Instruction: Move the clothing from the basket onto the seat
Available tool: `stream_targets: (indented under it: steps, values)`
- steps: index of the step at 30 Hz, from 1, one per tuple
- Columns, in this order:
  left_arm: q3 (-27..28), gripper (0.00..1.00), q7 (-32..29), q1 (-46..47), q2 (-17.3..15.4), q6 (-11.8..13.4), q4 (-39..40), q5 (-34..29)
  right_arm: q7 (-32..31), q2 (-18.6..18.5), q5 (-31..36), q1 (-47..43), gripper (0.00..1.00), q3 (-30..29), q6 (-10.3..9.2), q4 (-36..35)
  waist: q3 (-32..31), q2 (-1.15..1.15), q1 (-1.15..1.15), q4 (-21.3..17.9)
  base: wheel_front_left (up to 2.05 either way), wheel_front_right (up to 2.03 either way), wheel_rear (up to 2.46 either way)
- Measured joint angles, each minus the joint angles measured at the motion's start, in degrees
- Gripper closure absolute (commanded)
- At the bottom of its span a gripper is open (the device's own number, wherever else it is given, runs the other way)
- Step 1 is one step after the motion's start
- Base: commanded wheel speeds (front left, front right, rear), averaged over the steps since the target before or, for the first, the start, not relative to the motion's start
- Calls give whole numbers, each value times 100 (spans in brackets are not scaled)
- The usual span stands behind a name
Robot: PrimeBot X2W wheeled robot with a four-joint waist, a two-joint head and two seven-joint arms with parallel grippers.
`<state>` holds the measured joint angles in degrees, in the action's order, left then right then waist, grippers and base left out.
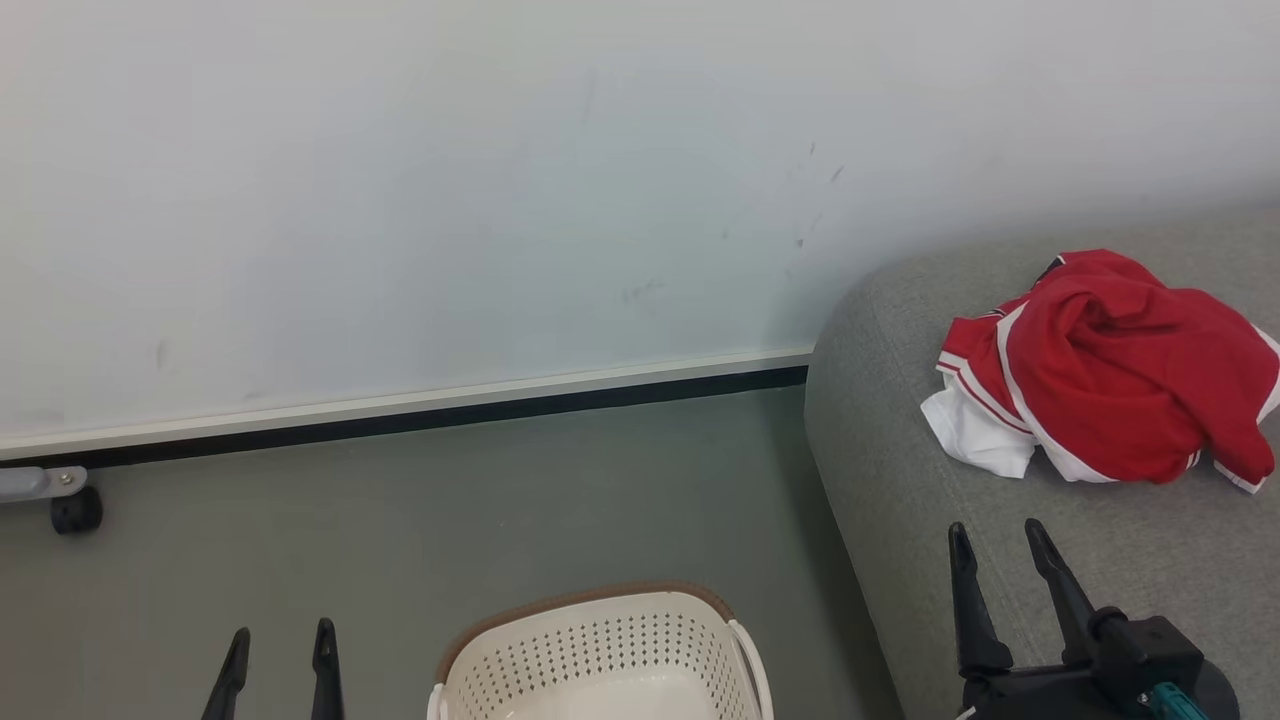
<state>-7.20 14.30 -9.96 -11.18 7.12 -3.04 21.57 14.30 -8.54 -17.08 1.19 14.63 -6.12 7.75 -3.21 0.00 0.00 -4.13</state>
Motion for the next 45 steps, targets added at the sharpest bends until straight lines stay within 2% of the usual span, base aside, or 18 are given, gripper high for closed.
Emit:
stream_targets:
  steps: [13,14,22,45]
  values:
    - [77,0,0,0,22,0,87,-118,1,0,7,0,0,-30,-43,-104,45,0,0,42,0,0,0]
    - [69,100,-7,-1,40,-2,34,-109,-10,13,1,-5,100,-21,-42,-53,45,0,0,42,0,0,0]
    - [21,100,-64,-104,215,-20,-331,-26,-65,101,-83,-318,100,10,-31,336,51,0,0,46,0,0,0]
    - [330,100,-572,177,355,-339,-559,1626,-572,216,-1839,-175,100,-548,271,474,121,0,0,138,0,0,0]
